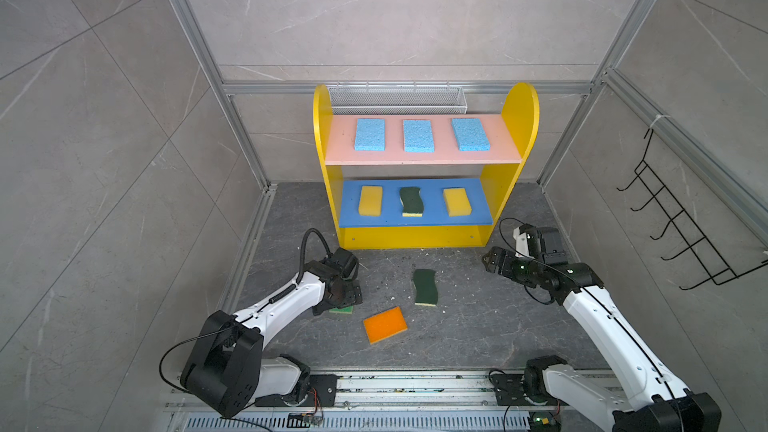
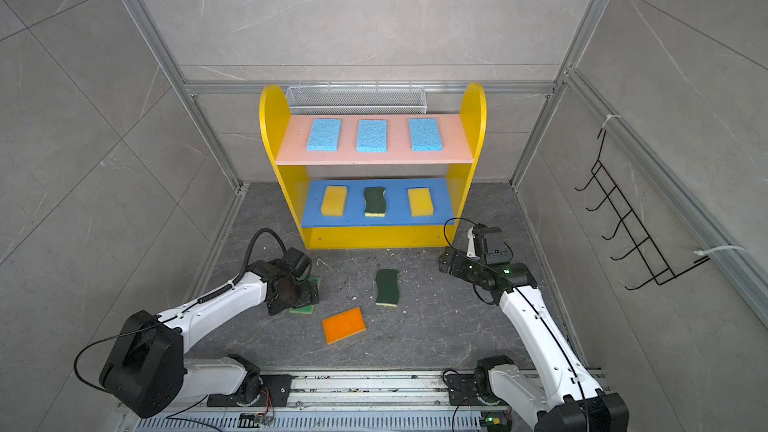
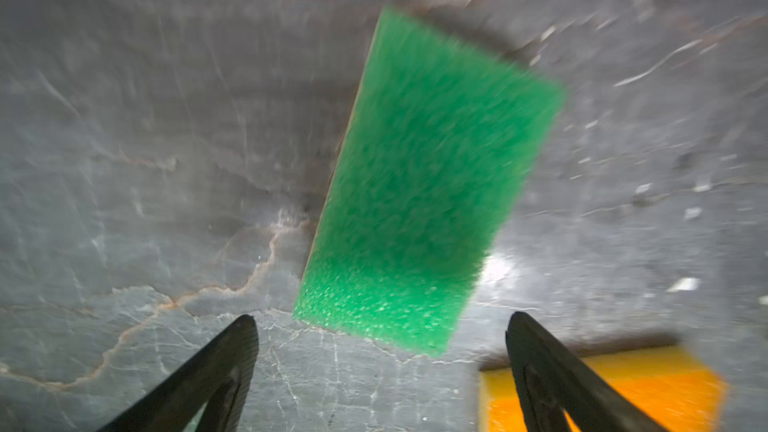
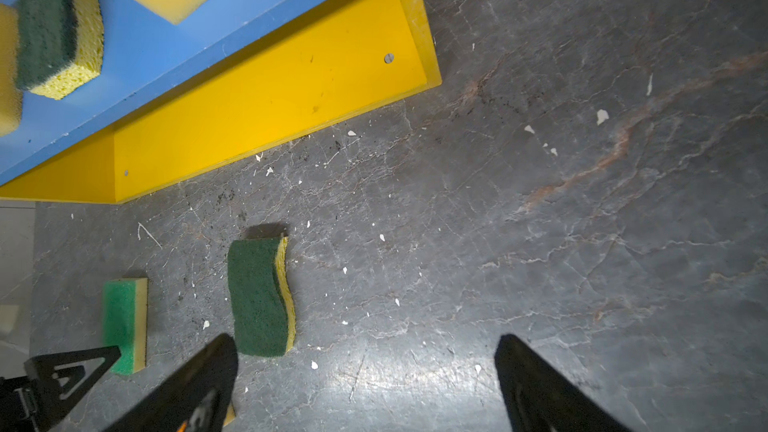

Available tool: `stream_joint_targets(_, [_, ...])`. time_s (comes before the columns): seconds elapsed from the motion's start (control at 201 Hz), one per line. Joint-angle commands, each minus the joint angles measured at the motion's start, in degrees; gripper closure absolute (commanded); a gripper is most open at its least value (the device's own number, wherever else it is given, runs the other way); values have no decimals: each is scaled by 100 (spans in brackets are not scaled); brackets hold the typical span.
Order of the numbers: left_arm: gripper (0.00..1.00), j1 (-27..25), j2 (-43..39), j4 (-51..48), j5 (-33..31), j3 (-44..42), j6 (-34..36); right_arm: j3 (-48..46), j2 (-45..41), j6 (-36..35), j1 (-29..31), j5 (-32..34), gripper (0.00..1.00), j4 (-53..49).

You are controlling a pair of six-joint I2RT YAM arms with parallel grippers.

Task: Place and organize the cleaning sponges onto the shelf
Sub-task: 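Lower the left gripper onto the green sponge and close on it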

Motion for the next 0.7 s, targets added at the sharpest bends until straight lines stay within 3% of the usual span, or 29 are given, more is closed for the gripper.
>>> stream_joint_targets(0.0, [3, -79, 30, 272, 18, -132, -268, -94, -124, 60, -19, -89, 1, 41])
stream_joint_targets(0.358, [3, -102, 323, 925, 246, -354, -60, -87, -222, 34, -22, -23, 1, -79])
stream_joint_targets(0.692, [17, -481, 702, 901, -339, -182, -216, -76, -186, 56, -21, -53, 1, -72])
